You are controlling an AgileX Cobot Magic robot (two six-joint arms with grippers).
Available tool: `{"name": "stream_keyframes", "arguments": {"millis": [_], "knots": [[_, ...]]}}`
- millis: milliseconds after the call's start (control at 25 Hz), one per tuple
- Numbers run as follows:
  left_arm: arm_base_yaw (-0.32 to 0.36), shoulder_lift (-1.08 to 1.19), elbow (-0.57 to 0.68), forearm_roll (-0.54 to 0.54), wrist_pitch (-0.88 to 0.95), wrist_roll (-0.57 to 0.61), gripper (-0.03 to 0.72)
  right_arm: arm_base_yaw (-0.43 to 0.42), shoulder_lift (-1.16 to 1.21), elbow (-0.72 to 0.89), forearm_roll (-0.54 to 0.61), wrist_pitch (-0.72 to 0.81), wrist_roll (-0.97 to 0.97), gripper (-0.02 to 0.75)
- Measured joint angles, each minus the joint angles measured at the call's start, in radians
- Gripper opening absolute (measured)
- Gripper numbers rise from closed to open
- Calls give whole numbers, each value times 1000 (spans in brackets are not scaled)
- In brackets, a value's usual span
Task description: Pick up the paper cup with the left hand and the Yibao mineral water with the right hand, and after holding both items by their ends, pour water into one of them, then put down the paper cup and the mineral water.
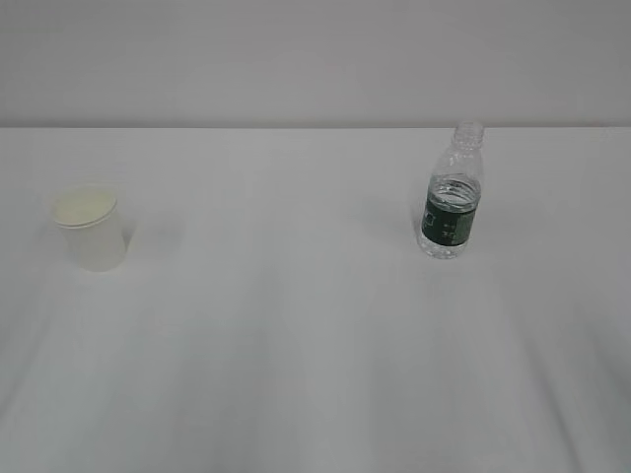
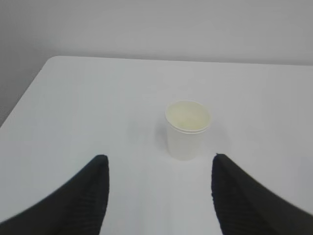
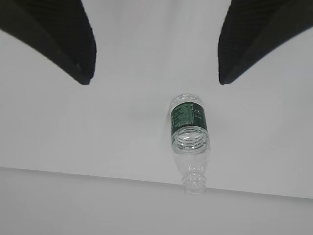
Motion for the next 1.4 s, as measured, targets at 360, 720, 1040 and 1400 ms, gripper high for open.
{"name": "stream_keyframes", "arguments": {"millis": [360,720,1040,1400], "knots": [[0,114,28,11,-111,7,474,17,212,0,-15,-174,26,589],[0,287,51,37,-354,7,475,126,388,0,-106,-248,44,589],[0,488,51,44,-494,7,475,126,529,0,-110,-434,58,589],[0,656,51,55,-633,7,475,126,761,-4,-110,-661,62,589]]}}
